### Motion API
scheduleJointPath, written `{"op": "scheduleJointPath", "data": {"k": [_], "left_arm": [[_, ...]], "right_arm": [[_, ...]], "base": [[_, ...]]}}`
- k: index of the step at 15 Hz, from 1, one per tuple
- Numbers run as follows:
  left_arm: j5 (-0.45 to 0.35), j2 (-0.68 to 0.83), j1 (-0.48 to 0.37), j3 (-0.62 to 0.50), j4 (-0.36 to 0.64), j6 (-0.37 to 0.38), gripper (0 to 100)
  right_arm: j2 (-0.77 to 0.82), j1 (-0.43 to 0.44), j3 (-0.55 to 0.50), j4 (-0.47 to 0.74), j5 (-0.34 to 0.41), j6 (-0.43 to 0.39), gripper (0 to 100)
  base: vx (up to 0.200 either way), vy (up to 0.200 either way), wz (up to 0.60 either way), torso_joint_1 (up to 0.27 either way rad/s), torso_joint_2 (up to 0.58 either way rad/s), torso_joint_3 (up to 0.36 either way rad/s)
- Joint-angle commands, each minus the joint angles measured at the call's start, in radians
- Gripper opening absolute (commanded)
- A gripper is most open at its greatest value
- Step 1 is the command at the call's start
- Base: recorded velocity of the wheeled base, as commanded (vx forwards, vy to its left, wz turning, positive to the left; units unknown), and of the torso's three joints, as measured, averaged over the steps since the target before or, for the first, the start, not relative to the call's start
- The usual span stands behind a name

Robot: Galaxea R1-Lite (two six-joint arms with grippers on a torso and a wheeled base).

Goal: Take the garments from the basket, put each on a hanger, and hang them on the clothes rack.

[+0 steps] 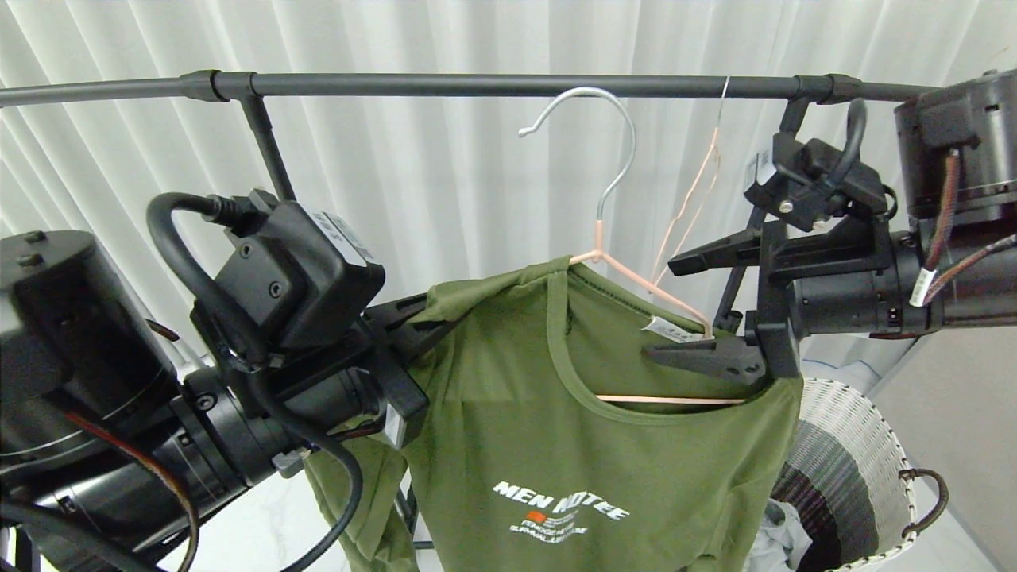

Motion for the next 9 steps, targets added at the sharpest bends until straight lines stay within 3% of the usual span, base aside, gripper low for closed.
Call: {"op": "scheduleJointPath", "data": {"k": [1,9], "left_arm": [[0.0,-0.002,0.0,-0.001,-0.002,0.0,0],[-0.002,0.0,0.001,-0.007,-0.032,-0.001,0]], "right_arm": [[0.038,0.013,-0.008,0.019,0.002,0.0,100],[0.052,0.016,-0.014,0.025,0.008,-0.002,100]], "base": [[0.0,0.0,0.0,0.0,0.0,0.0],[0.0,0.0,0.0,0.0,0.0,0.0]]}}
